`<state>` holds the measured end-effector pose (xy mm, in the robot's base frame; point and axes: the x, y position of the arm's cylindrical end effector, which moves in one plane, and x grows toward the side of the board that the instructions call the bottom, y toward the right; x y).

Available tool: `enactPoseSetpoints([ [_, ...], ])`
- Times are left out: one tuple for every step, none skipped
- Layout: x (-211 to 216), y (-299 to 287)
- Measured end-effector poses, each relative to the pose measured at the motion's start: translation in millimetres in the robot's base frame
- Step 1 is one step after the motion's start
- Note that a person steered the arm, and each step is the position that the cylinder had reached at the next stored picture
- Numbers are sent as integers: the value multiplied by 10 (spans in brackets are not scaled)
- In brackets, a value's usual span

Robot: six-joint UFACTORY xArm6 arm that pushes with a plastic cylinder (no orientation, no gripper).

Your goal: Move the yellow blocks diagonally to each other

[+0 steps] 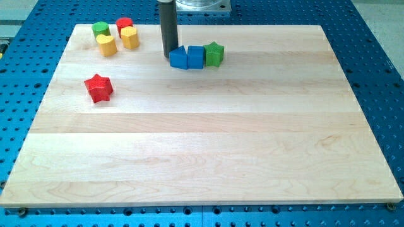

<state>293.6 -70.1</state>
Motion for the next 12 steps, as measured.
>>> enactPoseSetpoints([
  [-408, -562],
  [-206, -776],
  [-459, -410],
  [-996, -209],
  [-1021, -225],
  [-1019, -321],
  [-1023, -430],
  [-1023, -538],
  [-1025, -842],
  [-890, -1132],
  [-323, -1046],
  [82, -860],
])
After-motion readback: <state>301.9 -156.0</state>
